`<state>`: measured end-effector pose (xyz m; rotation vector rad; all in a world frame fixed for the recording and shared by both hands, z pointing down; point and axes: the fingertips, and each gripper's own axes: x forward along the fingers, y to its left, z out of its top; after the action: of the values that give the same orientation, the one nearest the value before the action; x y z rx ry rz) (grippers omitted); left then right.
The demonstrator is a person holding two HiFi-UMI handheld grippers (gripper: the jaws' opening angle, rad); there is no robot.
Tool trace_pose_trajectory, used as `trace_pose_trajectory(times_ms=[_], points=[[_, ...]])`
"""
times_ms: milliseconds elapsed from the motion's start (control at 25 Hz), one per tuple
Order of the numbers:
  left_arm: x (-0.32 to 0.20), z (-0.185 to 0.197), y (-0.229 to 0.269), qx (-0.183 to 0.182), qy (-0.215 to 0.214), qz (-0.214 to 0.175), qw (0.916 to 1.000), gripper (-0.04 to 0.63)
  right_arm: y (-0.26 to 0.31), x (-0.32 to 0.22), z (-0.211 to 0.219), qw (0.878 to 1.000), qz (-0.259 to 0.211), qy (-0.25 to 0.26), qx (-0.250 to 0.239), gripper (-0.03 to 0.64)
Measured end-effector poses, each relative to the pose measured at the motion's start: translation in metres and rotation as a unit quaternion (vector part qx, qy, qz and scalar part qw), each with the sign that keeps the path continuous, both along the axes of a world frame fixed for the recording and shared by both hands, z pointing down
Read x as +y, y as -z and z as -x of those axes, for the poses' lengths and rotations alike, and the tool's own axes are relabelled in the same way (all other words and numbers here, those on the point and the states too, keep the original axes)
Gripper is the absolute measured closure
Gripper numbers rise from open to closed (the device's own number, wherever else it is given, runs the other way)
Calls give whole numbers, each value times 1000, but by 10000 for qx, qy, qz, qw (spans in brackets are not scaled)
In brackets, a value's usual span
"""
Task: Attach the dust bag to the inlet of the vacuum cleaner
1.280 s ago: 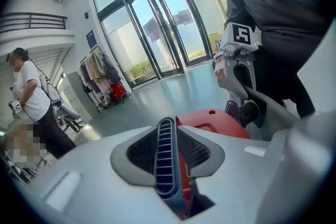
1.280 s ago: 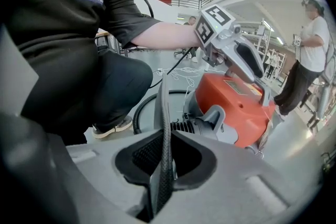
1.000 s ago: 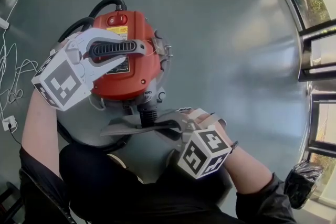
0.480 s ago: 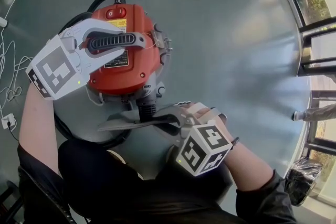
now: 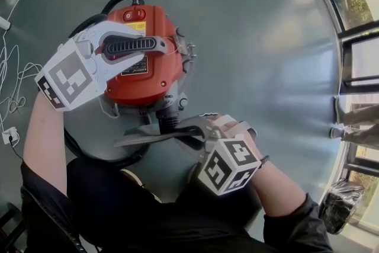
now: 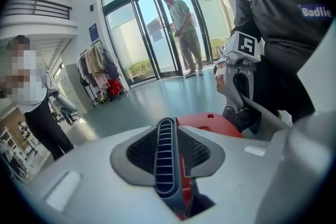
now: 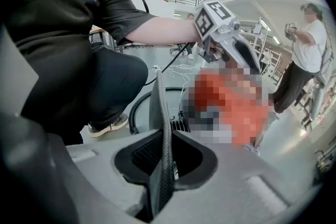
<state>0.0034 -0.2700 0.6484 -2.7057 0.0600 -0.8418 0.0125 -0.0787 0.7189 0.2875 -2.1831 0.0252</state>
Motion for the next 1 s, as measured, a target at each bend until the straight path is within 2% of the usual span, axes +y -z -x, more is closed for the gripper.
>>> trace_pose_trajectory(times_ms=[200,400,680,1000], points=[[-1,0,-1,18,12,-55,10000,463,-5,-2,4,9998,12,154,86,574],[0,1,-1,-1,-2,9,10000,463,-7,-2,-5,9995,209,-137,-166,575],[0,0,-1,16,-8,-33,10000,463,-3,-4,2,9999,101,-44,-46,575],[0,1,0,23,-3,-56,10000,463,-4,-5,-2,9995,280,-152,-55,572]])
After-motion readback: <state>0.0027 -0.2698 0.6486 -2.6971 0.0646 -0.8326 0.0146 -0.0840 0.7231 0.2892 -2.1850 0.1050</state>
